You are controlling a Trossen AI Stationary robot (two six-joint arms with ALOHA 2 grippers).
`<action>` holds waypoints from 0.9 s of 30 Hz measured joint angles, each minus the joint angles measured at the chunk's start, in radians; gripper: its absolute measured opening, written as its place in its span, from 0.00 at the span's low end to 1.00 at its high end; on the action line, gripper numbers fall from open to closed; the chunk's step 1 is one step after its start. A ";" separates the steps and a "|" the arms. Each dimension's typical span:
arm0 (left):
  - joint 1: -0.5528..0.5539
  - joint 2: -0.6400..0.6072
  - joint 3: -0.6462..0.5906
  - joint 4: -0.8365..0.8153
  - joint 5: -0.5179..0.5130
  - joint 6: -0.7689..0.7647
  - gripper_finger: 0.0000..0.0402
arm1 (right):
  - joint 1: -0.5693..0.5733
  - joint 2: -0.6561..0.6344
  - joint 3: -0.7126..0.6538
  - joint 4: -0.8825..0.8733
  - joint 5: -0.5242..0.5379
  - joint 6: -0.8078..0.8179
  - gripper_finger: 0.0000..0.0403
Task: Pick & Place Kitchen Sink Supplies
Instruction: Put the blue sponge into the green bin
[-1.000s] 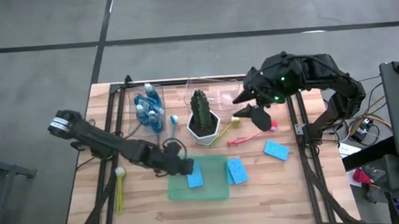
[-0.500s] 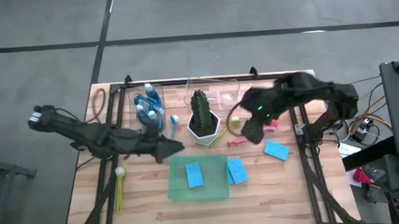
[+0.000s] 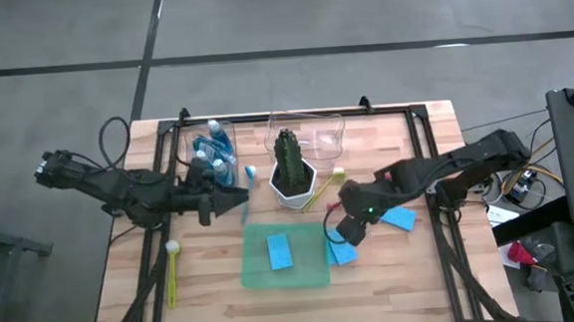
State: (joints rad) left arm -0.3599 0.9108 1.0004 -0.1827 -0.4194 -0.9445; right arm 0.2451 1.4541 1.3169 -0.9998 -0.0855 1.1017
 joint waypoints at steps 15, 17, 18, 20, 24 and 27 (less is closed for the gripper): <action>0.000 0.010 0.000 -0.003 -0.006 -0.025 0.42 | -0.001 -0.039 -0.547 0.565 0.007 0.191 0.55; 0.000 0.010 -0.001 -0.003 -0.012 -0.025 0.42 | -0.001 -0.039 -0.592 0.619 0.010 0.218 0.54; 0.000 0.010 -0.001 -0.004 -0.016 -0.025 0.42 | -0.001 -0.039 -0.613 0.649 0.010 0.231 0.54; 0.001 0.010 -0.003 -0.005 -0.020 -0.025 0.42 | -0.001 -0.039 -0.650 0.713 0.010 0.257 0.52; 0.003 0.009 -0.004 -0.006 -0.025 -0.025 0.42 | -0.001 -0.037 -0.702 0.855 0.010 0.298 0.47; 0.003 0.009 -0.004 -0.006 -0.025 -0.025 0.42 | -0.001 -0.027 -0.714 0.857 0.019 0.305 0.44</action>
State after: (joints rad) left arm -0.3573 0.9199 0.9962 -0.1890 -0.4442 -0.9691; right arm 0.2443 1.4271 0.6028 -0.1425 -0.0665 1.4063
